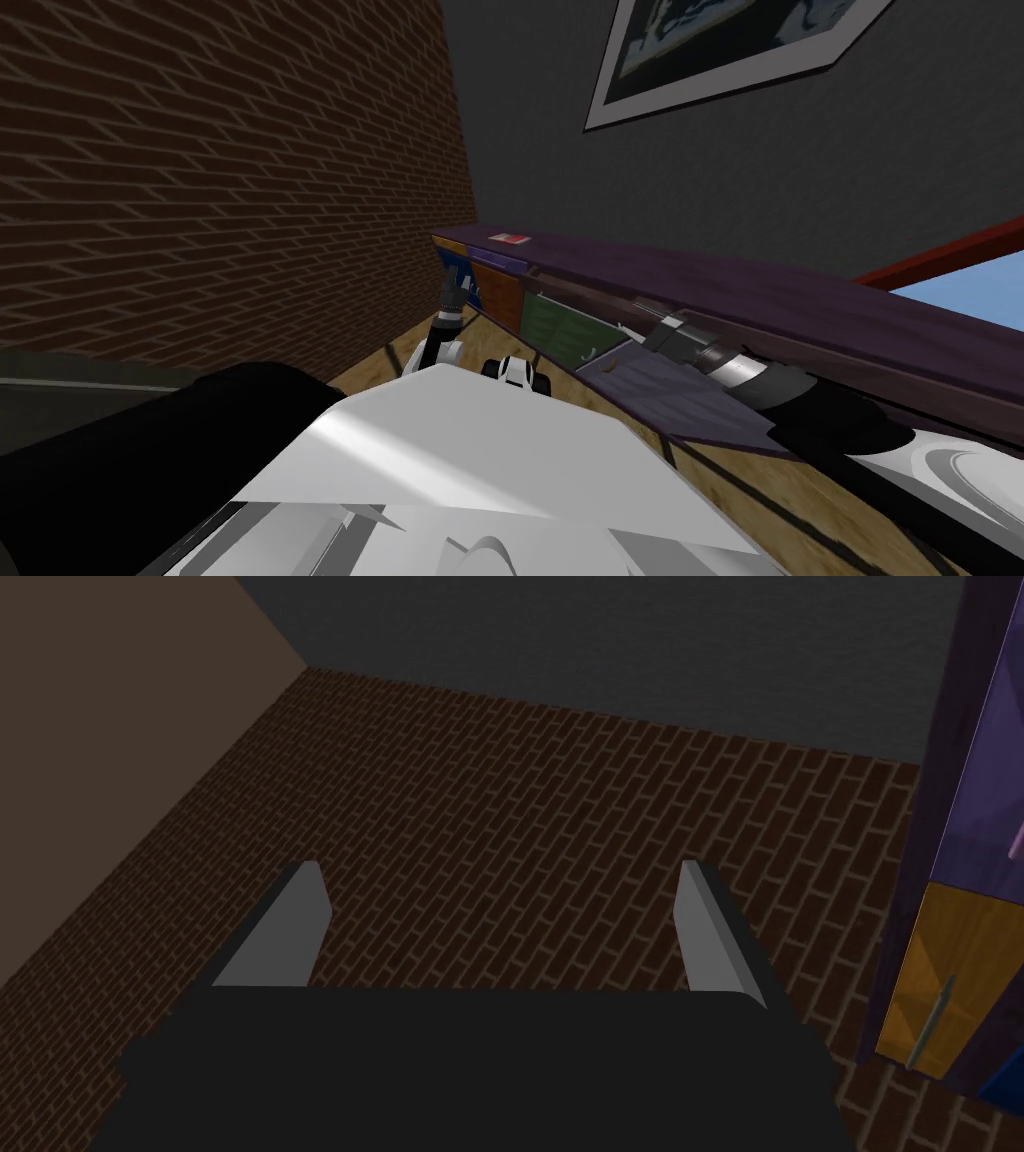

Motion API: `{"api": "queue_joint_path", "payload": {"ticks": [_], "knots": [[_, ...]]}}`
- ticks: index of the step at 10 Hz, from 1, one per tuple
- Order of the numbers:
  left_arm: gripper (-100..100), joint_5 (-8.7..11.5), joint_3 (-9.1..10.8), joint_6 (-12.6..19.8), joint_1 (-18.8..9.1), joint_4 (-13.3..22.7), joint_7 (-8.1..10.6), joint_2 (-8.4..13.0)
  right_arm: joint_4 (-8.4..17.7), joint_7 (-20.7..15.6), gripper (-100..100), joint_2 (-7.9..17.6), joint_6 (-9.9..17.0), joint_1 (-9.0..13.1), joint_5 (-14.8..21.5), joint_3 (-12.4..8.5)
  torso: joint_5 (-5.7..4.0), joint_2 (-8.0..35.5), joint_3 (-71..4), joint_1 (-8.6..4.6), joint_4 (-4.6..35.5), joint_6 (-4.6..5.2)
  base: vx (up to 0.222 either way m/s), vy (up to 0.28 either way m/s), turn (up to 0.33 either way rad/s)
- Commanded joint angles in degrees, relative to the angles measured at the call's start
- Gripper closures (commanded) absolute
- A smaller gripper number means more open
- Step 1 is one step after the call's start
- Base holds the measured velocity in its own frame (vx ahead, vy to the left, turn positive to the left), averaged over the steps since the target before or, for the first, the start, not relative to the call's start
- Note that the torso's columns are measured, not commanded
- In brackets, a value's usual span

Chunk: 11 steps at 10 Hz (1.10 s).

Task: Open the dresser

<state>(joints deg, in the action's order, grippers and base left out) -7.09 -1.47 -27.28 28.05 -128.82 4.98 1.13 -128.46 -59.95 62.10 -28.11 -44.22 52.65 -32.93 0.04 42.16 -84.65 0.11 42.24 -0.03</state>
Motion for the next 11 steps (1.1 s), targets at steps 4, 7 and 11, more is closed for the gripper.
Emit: {"api": "queue_joint_path", "payload": {"ticks": [4, 7, 11], "knots": [[0, 0.0, 0.00, 0.0, 0.0, 0.0, 0.00, 0.0, -5.9, 2.8, -100, 3.4, -4.7, -1.1, -3.0, -5.6, 0.40, 0.5, 0.2, 0.40, 0.5, -0.09, 0.116, 0.026, -0.278], [0, 0.0, 0.00, 0.0, 0.0, 0.0, 0.00, 0.0, -4.5, 2.5, 0, 3.5, -4.6, -1.4, -2.3, -3.8, 0.23, 0.7, 0.3, 0.31, 0.4, -0.09, 0.028, -0.003, -0.029], [0, 0.0, 0.00, 0.0, 0.0, 0.0, 0.00, 0.0, -4.3, 2.4, 0, 3.5, -4.8, -1.8, -2.1, -3.4, 0.09, 0.2, 0.1, 0.04, 0.2, 0.01, 0.000, 0.000, 0.000]]}}
